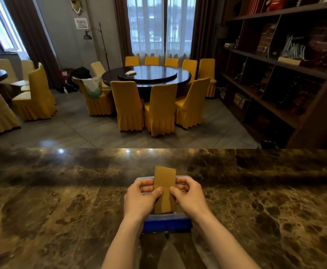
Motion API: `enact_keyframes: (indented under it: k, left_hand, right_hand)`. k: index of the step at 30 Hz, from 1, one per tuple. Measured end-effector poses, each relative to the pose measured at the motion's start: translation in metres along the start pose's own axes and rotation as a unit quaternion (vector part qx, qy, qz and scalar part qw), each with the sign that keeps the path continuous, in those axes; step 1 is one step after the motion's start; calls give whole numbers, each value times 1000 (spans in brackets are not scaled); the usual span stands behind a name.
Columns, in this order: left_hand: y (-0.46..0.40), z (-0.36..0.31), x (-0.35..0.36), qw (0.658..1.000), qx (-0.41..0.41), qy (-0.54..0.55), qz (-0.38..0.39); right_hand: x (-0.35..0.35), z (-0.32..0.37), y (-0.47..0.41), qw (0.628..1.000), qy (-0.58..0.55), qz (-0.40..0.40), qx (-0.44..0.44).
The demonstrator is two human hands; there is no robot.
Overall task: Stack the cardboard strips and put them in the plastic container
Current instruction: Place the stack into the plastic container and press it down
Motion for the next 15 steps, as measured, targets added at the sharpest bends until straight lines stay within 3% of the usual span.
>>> enact_keyframes:
  k: [9,15]
  left_hand:
    - [-14,7,8,993,-36,-111,-11]
    - [-13,9,14,976,-48,-208,32]
  right_hand:
    - [10,-15,-19,996,74,-2,41]
    - [12,-22,-18,985,154,9,80]
Point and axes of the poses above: each hand's wrist, its own y-axis away from the middle knuckle, its own x-axis out of the palm, z = x × y, the point moved 3 cm from there along -y, towards the middle knuckle, and after that the axes turned 5 degrees about z, right-handed, at the moved point
